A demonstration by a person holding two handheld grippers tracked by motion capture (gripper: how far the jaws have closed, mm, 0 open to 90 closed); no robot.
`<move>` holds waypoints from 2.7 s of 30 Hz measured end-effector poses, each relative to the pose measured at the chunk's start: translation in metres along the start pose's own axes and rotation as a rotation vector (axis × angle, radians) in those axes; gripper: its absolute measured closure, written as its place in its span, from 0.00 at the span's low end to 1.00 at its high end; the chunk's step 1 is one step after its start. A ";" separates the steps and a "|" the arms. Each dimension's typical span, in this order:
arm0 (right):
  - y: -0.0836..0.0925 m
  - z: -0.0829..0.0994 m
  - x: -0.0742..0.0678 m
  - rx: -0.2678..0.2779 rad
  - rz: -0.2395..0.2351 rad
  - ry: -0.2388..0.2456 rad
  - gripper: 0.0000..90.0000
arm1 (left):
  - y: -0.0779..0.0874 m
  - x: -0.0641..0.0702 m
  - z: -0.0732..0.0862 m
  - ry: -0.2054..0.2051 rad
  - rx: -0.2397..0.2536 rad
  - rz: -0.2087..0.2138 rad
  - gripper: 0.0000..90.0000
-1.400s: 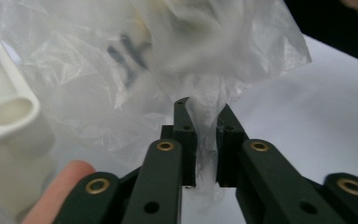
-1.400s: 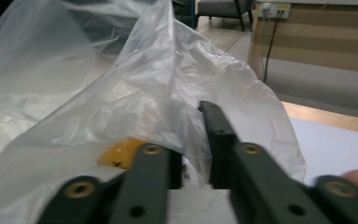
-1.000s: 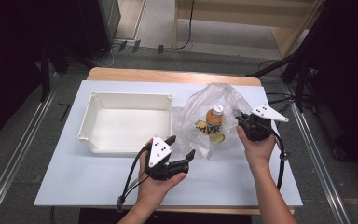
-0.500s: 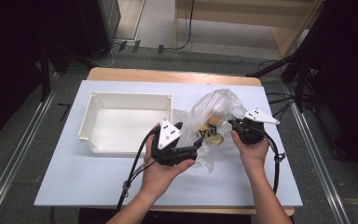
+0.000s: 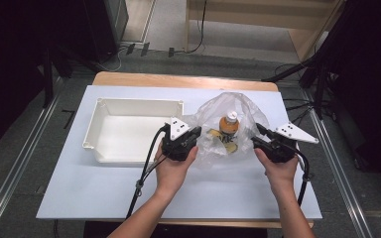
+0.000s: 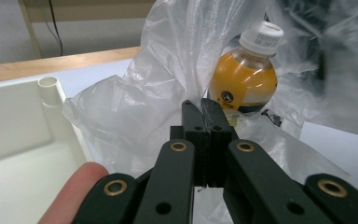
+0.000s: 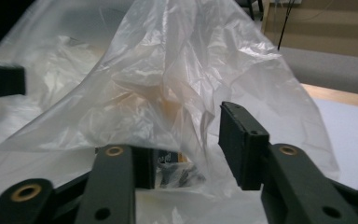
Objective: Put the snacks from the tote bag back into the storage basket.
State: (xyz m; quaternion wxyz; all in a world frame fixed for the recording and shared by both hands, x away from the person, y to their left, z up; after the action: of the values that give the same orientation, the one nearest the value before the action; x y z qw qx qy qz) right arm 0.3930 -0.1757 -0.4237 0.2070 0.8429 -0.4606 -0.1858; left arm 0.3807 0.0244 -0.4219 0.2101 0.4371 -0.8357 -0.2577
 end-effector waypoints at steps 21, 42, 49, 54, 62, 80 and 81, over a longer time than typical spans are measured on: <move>0.056 0.005 0.037 0.060 0.112 -0.039 0.62 | -0.008 -0.010 0.003 0.024 -0.018 -0.023 1.00; -0.002 -0.034 0.012 0.003 0.050 0.022 1.00 | -0.022 0.003 0.019 0.005 -0.067 -0.004 1.00; -0.048 -0.017 0.021 -0.106 0.083 0.009 1.00 | -0.029 0.004 0.040 0.045 -0.075 -0.013 1.00; -0.068 0.001 0.029 -0.163 0.084 -0.031 1.00 | -0.034 0.004 0.054 0.050 -0.096 -0.015 1.00; -0.070 0.009 0.031 -0.170 0.092 -0.033 1.00 | -0.037 0.008 0.065 0.034 -0.104 0.008 1.00; -0.056 -0.056 0.025 -0.043 0.072 0.035 1.00 | -0.027 0.006 0.055 0.050 -0.031 -0.021 1.00; -0.059 -0.056 0.025 -0.047 0.074 0.041 1.00 | -0.028 0.006 0.056 0.043 -0.039 -0.022 1.00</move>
State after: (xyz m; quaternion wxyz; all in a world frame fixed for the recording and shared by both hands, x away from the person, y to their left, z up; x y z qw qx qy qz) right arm 0.4750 -0.1579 -0.4095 0.2429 0.8238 -0.4827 -0.1713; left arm 0.3628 0.0194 -0.4817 0.2337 0.4475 -0.8210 -0.2668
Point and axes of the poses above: each handheld gripper's, and its own axes: y roughly backward along the jaws, z roughly out of its underside, x roughly to its right, the point moved 9 cm from there along -y, roughly forward along the jaws, and after that the axes turned 13 degrees about -x, right-handed, at the moved point
